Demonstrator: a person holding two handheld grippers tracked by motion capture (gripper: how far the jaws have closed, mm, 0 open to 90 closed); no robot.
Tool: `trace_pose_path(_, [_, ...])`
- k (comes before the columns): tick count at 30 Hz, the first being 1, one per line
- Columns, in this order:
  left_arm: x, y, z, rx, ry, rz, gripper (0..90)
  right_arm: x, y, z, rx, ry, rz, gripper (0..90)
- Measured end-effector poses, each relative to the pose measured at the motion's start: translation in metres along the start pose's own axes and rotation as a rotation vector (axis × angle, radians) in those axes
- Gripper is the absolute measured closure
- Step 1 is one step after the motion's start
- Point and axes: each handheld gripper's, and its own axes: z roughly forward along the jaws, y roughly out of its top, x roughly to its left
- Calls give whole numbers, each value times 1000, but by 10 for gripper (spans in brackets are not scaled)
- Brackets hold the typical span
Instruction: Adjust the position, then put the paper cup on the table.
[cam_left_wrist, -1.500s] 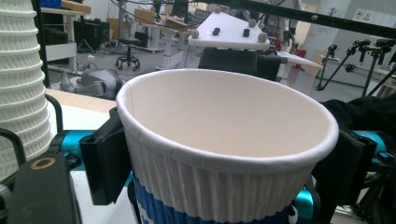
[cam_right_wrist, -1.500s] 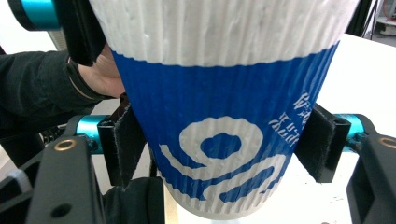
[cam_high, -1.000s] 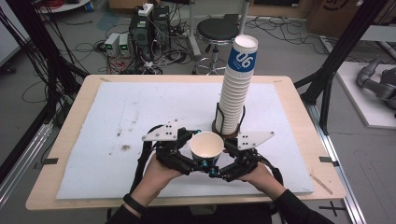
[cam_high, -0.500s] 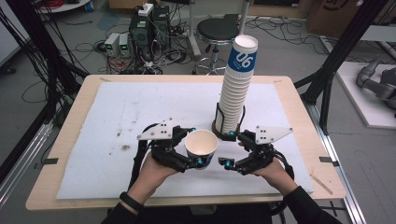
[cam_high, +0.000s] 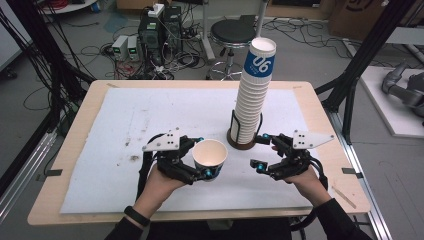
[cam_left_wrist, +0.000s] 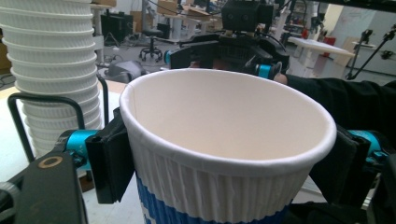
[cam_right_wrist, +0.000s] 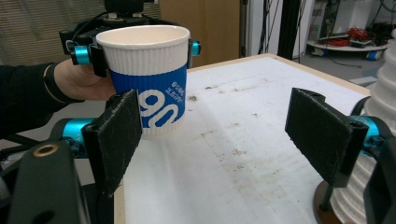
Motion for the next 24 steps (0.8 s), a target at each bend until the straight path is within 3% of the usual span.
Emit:
trace_pose_path(14, [-1,2,4,5,-15,12,201,-3,0,-7,-7,-23,2,193])
trace_pose_path(24, [0,3,-2,-10,24,22,201,-6,0,-10,-13,-37,-1,193])
